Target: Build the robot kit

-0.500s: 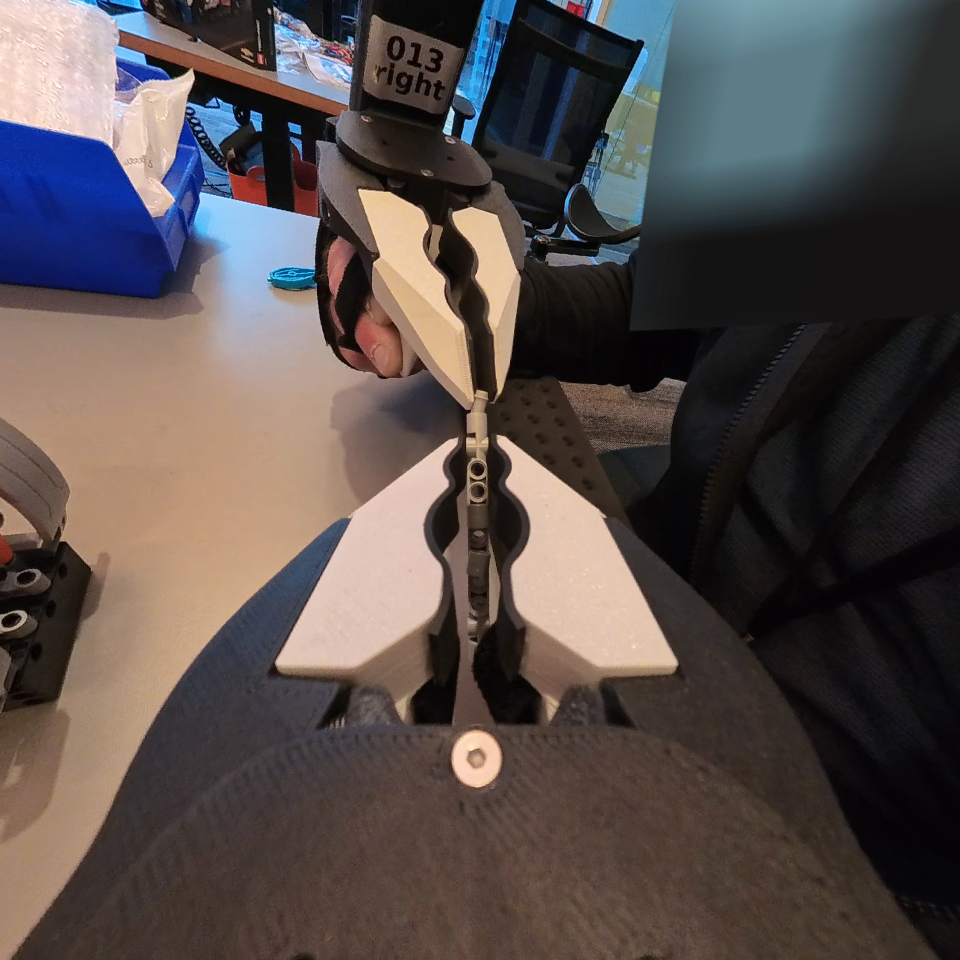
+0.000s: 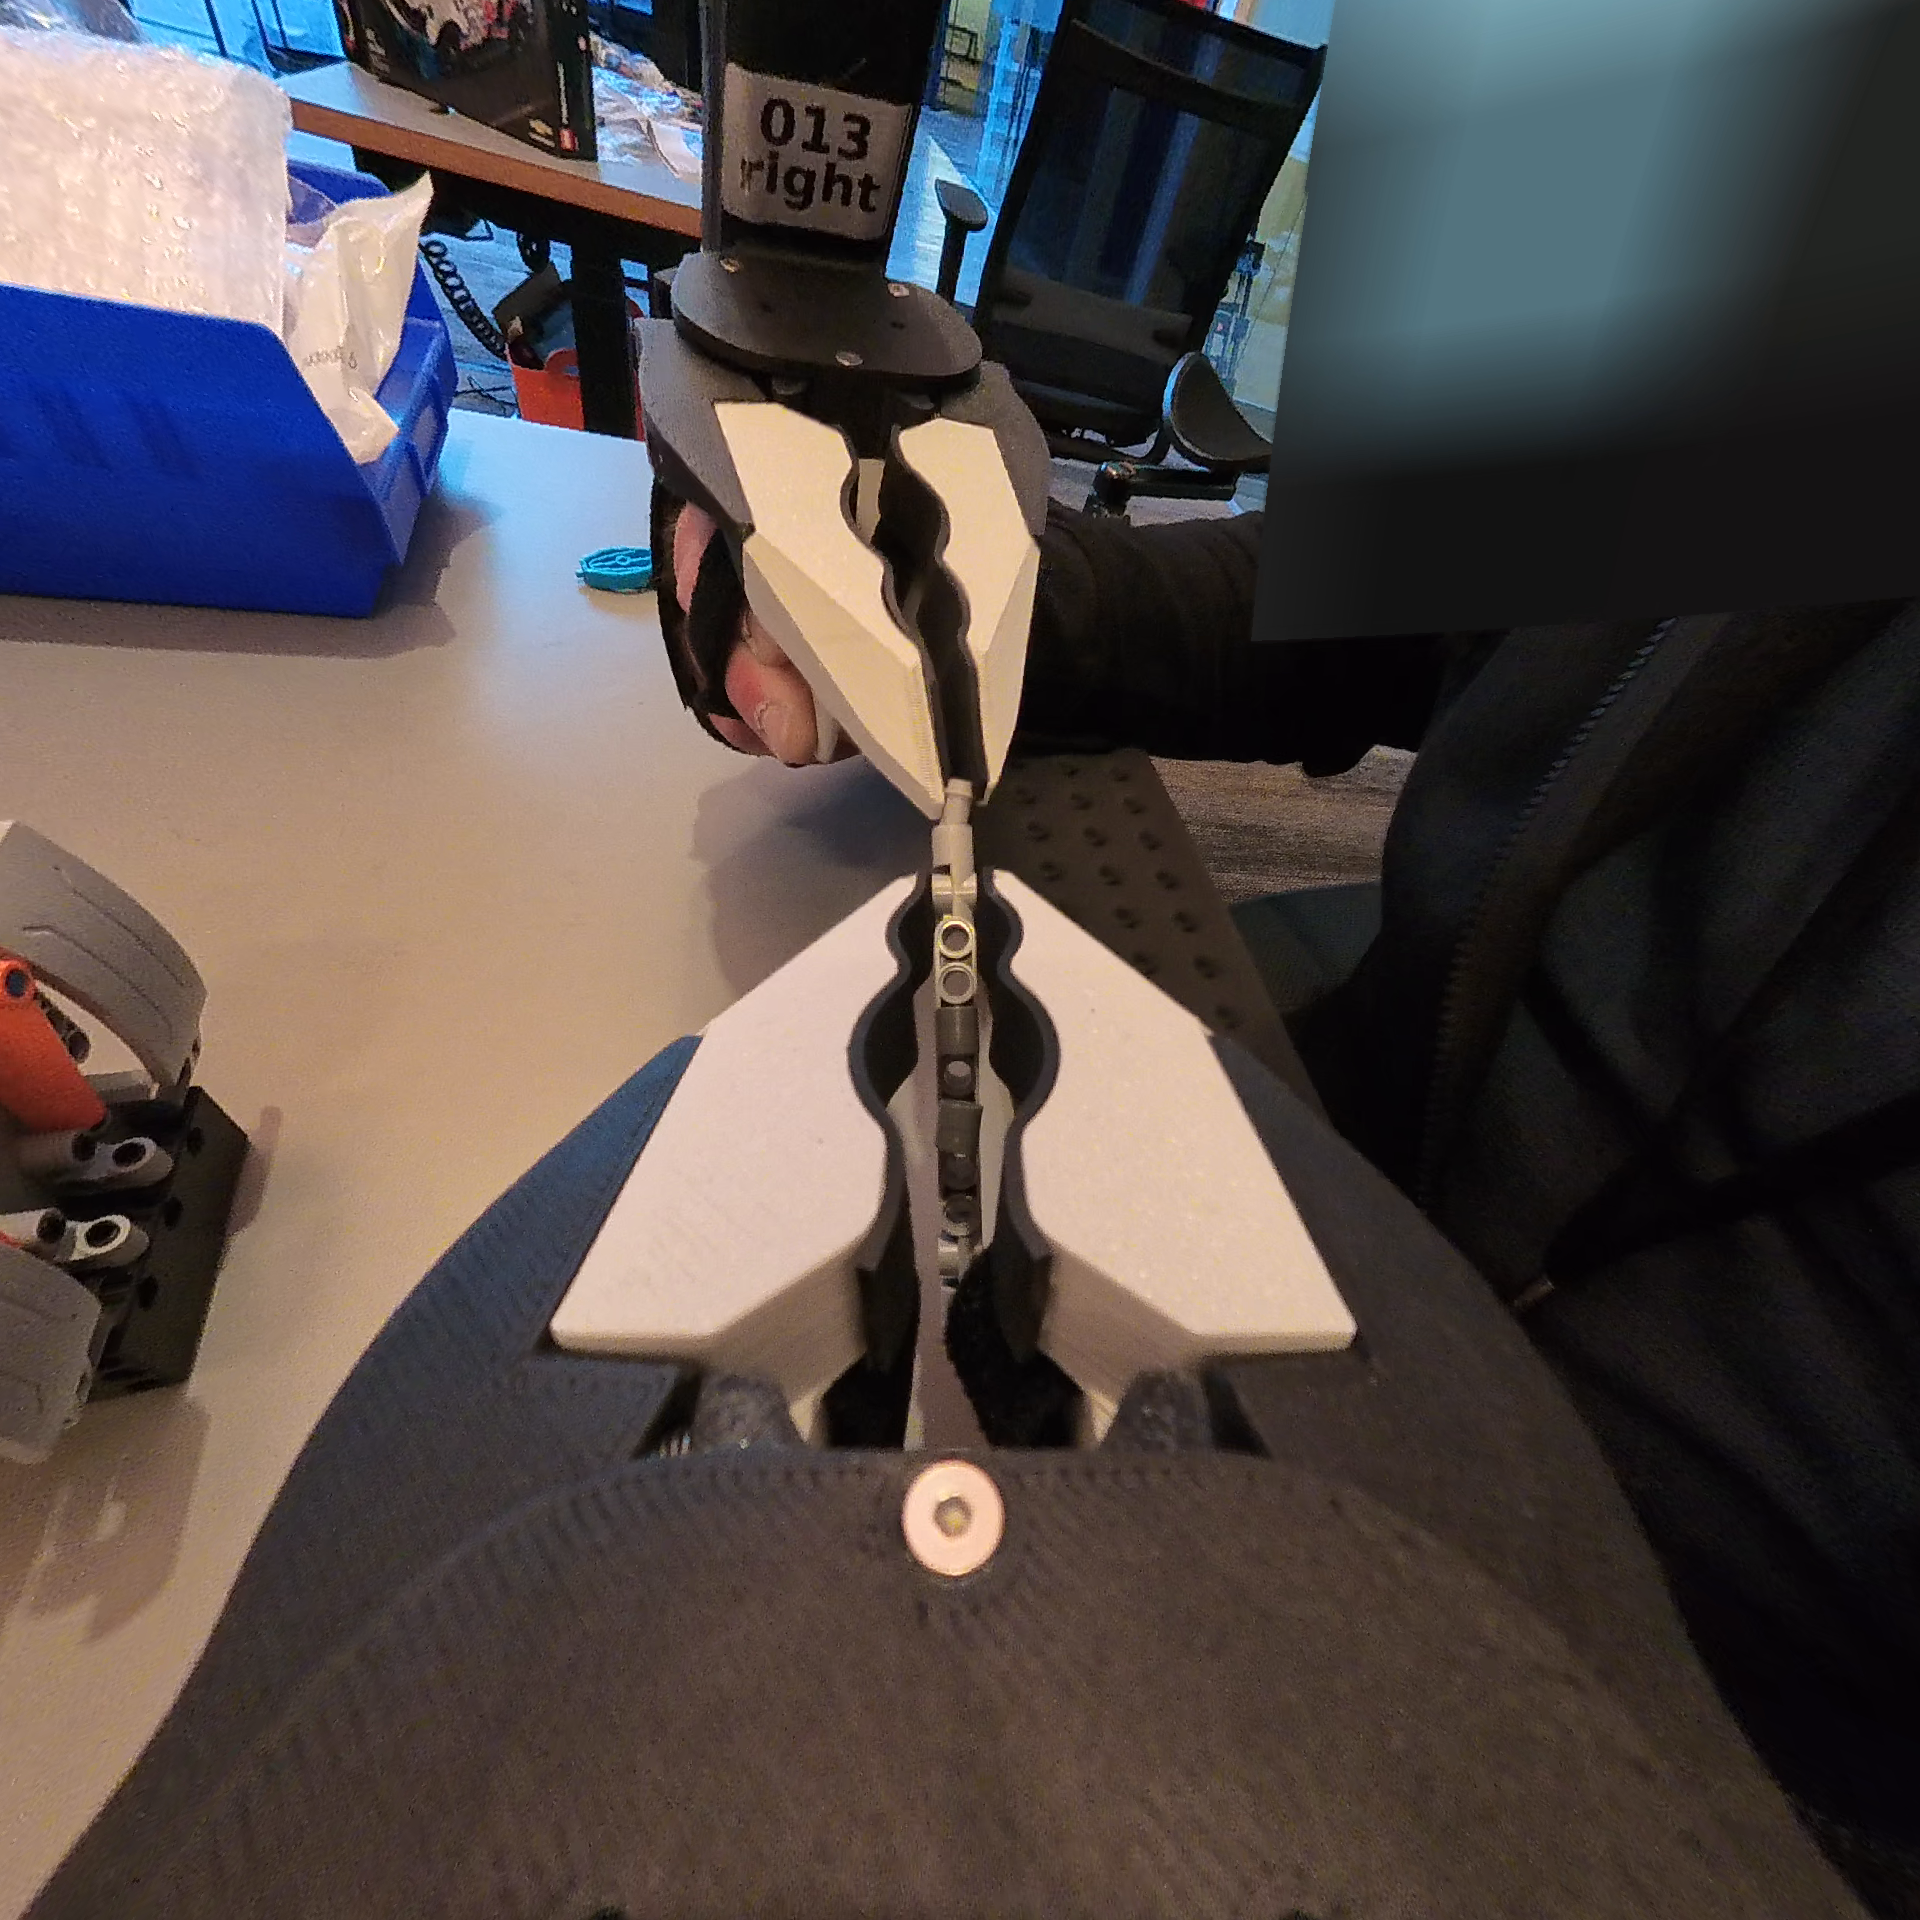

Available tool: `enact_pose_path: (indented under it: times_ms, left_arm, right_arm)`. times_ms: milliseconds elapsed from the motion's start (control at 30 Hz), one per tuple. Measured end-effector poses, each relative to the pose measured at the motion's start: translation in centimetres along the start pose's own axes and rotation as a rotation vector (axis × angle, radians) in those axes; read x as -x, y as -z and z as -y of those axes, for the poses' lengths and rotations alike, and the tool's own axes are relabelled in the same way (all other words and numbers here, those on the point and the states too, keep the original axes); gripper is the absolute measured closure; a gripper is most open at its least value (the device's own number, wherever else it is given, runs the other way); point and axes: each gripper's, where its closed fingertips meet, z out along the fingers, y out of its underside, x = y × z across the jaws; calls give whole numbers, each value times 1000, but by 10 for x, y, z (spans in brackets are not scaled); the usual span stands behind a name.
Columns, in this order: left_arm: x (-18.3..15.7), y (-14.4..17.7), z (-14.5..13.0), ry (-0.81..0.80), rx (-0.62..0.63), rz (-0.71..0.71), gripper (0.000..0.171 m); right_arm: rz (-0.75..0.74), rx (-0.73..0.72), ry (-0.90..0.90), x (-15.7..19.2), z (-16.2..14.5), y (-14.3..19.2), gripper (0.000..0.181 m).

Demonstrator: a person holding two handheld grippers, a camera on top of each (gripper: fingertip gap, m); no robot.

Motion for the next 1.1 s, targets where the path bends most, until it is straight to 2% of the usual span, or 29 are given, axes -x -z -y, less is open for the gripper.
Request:
enact_pose_path:
  times_ms: [300, 500, 967, 1100]
  left_arm:
    - [-4, 2, 13, 48, -83, -56, 167]
    - [-5, 1, 13, 36, -75, -50, 168]
    - [0, -2, -4, -113, 83, 73, 168]
    - [9, -2, -18, -149, 170, 130, 168]
  right_arm:
    - [-19, -50, 37, 2, 13, 4, 181]
    - [-24, -33, 53, 3, 12, 4, 181]
    - [0, 76, 12, 2, -7, -2, 181]
    - [-17, 146, -20, -4, -22, -6, 181]
